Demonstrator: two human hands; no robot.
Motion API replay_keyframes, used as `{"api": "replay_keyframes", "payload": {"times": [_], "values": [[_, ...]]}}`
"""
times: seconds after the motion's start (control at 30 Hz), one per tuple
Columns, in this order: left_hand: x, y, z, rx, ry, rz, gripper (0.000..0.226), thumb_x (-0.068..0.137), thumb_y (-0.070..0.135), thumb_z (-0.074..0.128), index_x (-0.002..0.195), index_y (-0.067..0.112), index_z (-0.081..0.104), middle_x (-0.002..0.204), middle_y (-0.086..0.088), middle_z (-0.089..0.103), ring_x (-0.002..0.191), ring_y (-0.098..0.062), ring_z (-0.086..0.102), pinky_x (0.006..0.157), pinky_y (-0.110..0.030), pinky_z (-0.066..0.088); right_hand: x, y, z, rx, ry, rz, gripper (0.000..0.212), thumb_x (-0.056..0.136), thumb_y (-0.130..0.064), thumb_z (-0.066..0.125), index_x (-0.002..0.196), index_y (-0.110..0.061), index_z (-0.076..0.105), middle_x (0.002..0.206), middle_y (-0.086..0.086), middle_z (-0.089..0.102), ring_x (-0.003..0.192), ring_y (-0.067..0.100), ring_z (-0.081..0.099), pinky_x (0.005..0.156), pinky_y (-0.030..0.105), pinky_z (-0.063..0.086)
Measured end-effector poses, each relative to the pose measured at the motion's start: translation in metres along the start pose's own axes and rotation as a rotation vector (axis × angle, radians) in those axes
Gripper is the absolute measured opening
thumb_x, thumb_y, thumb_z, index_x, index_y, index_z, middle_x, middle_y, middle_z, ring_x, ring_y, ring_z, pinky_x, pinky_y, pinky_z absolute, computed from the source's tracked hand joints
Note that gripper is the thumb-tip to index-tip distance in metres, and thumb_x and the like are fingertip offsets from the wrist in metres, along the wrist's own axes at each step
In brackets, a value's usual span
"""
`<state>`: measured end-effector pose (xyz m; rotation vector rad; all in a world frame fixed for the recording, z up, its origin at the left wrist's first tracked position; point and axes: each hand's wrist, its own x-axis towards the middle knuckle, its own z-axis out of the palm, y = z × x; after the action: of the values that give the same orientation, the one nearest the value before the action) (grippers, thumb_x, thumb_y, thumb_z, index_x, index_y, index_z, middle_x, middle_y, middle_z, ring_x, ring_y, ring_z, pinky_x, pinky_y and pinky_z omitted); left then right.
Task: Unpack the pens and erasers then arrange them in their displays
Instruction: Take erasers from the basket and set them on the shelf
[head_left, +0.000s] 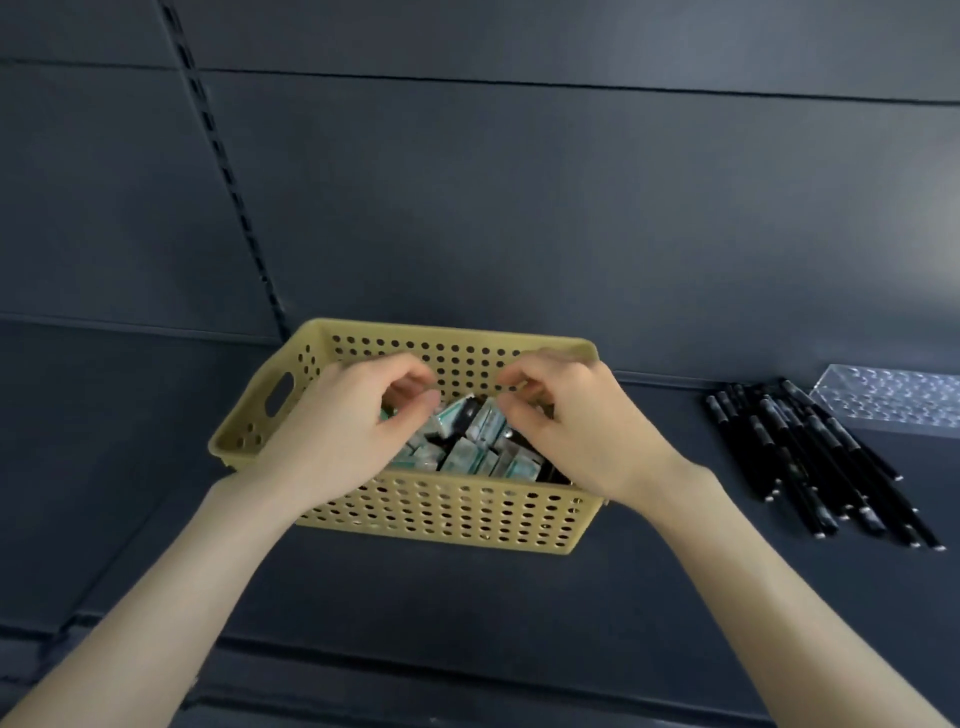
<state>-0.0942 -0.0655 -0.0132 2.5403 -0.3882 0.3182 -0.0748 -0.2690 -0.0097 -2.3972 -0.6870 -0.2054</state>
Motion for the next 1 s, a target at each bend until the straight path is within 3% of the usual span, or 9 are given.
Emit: {"api": "replay_keyframes", "payload": {"times": [0.13, 0.3, 0.43, 0.5, 0.6, 0.7, 0.77, 0.83, 1.0], "values": [[0.018, -0.024, -0.004, 0.006, -0.166, -0.052, 0.025, 0.088, 0.04, 0.058, 0.11, 0.029, 0.063, 0.097, 0.02, 0.064, 0.089, 0.011, 0.057, 0.077, -0.015, 0.047, 0.027, 0.004, 0.008, -0.043, -0.179, -0.013, 0.019, 0.093, -0.026, 0.054, 0.106, -0.015, 0.063, 0.101, 0.0, 0.065, 0.093, 0.017, 0.06, 0.084, 0.039, 0.049], [0.041, -0.044, -0.005, 0.124, -0.574, -0.106, 0.051, 0.078, 0.06, 0.058, 0.121, 0.034, 0.055, 0.12, 0.02, 0.057, 0.107, 0.0, 0.054, 0.095, -0.03, 0.046, 0.056, 0.011, 0.021, -0.054, -0.475, -0.016, 0.025, 0.089, -0.038, 0.058, 0.107, -0.022, 0.063, 0.102, -0.007, 0.065, 0.094, 0.009, 0.058, 0.085, 0.033, 0.048], [0.048, -0.061, -0.008, 0.091, -0.781, -0.19, 0.079, 0.057, 0.079, 0.056, 0.122, 0.035, 0.052, 0.119, 0.015, 0.057, 0.101, -0.013, 0.064, 0.086, -0.041, 0.054, 0.075, 0.009, 0.03, -0.075, -0.69, -0.011, 0.033, 0.084, -0.043, 0.064, 0.11, -0.022, 0.063, 0.098, -0.014, 0.063, 0.088, 0.005, 0.058, 0.077, 0.024, 0.046], [0.049, -0.065, -0.005, 0.071, -0.837, -0.211, 0.083, 0.051, 0.082, 0.057, 0.118, 0.033, 0.05, 0.108, 0.014, 0.057, 0.088, -0.015, 0.067, 0.075, -0.043, 0.058, 0.084, 0.006, 0.034, -0.121, -0.766, 0.007, 0.035, 0.08, -0.043, 0.068, 0.107, -0.022, 0.064, 0.091, -0.015, 0.063, 0.083, 0.002, 0.058, 0.074, 0.023, 0.047], [0.054, -0.066, 0.001, 0.116, -0.893, -0.191, 0.075, 0.054, 0.076, 0.065, 0.109, 0.026, 0.052, 0.093, 0.005, 0.059, 0.076, -0.015, 0.065, 0.064, -0.041, 0.058, 0.093, 0.005, 0.04, -0.197, -0.84, 0.018, 0.038, 0.076, -0.041, 0.073, 0.107, -0.02, 0.064, 0.099, -0.009, 0.066, 0.089, 0.008, 0.06, 0.078, 0.025, 0.049], [0.059, -0.069, 0.007, 0.133, -0.895, -0.119, 0.055, 0.065, 0.065, 0.071, 0.099, 0.023, 0.059, 0.082, -0.003, 0.065, 0.062, -0.009, 0.053, 0.054, -0.031, 0.046, 0.093, 0.006, 0.047, -0.26, -0.863, 0.028, 0.039, 0.073, -0.038, 0.077, 0.105, -0.02, 0.064, 0.096, -0.009, 0.065, 0.084, 0.009, 0.058, 0.068, 0.024, 0.046], [0.062, -0.074, 0.008, 0.086, -0.898, -0.111, 0.047, 0.068, 0.058, 0.074, 0.096, 0.022, 0.061, 0.077, -0.004, 0.066, 0.061, -0.017, 0.053, 0.052, -0.032, 0.043, 0.092, 0.005, 0.051, -0.287, -0.867, 0.033, 0.038, 0.071, -0.04, 0.078, 0.101, -0.021, 0.065, 0.083, -0.009, 0.062, 0.073, 0.008, 0.055, 0.056, 0.025, 0.039], [0.064, -0.079, 0.008, 0.031, -0.912, -0.122, 0.044, 0.069, 0.054, 0.076, 0.094, 0.021, 0.061, 0.072, -0.004, 0.065, 0.066, -0.035, 0.06, 0.053, -0.04, 0.048, 0.091, 0.005, 0.053, -0.303, -0.861, 0.019, 0.035, 0.069, -0.042, 0.078, 0.093, -0.019, 0.068, 0.073, -0.006, 0.061, 0.065, 0.011, 0.054, 0.051, 0.027, 0.035], [0.067, -0.083, 0.011, 0.027, -0.935, -0.084, 0.047, 0.066, 0.053, 0.078, 0.096, 0.022, 0.058, 0.076, -0.001, 0.066, 0.076, -0.04, 0.064, 0.057, -0.048, 0.054, 0.089, 0.005, 0.053, -0.296, -0.86, 0.056, 0.036, 0.069, -0.044, 0.078, 0.096, -0.025, 0.065, 0.085, -0.013, 0.055, 0.082, 0.011, 0.053, 0.062, 0.026, 0.041]]}}
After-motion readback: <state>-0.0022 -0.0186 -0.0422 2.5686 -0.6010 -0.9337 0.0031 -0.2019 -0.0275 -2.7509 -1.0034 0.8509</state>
